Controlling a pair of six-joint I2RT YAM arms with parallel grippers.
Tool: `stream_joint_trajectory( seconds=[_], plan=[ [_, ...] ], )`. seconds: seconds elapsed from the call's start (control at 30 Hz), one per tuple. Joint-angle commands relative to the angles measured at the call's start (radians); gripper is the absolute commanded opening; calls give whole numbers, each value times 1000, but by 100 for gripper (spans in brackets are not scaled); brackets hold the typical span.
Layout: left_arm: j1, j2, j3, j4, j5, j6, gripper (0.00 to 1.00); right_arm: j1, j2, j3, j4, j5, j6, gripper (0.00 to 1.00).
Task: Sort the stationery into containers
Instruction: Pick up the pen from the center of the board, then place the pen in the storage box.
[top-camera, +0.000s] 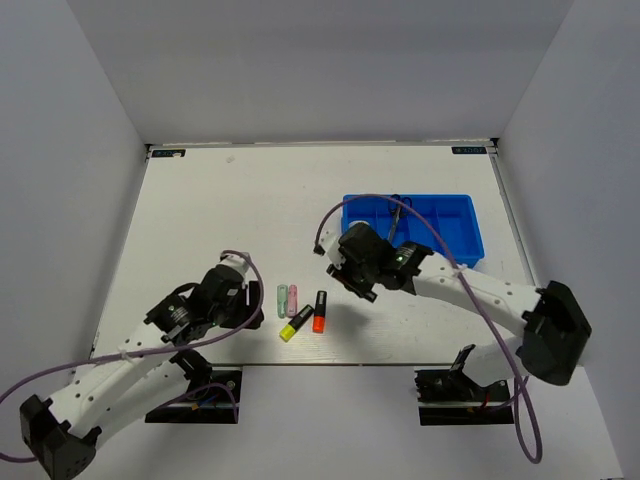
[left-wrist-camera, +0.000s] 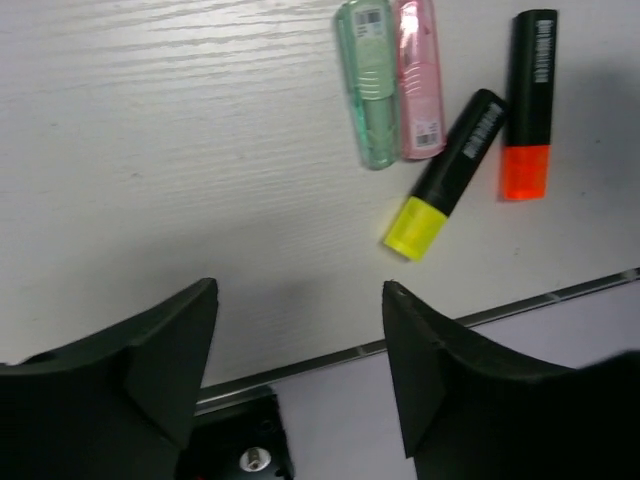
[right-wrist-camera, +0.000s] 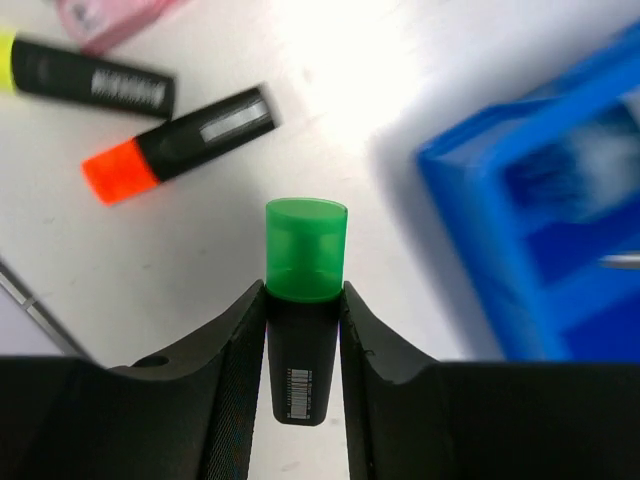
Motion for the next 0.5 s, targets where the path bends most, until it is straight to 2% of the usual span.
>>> stream_joint_trajectory(
  seconds=[0.0,0.03,0.1,0.17,0.2,0.27,0.3,0.37,0.4,0.47],
  plan=[
    [-62,90,38,148,85,9,72,-25,-82,64,21,153,-37,0],
    [-80,112,49,164,77,12,70,-33,-101,70,30,196,-35,0],
    [-154,216,97,210,54,27,62,-68,-116,75,73,395,-18,0],
    [-203,291,153,234,37,41,54,-103,-119,70,110,495,-5,0],
    [-215,313,163,251,24,52,41,-192,-119,71,113,500,8,0],
    [-257,400,202,290,17,56,24,-238,-116,85,113,491,37,0],
    [-263,422,213,299,17,59,18,-305,-107,90,115,482,46,0],
    [-294,496,239,345,8,63,21,-347,-89,111,121,462,64,0],
    [-301,509,250,357,10,67,39,-405,-79,119,122,442,71,0],
    [-324,580,269,403,8,70,50,-438,-24,169,99,416,101,0]
  ],
)
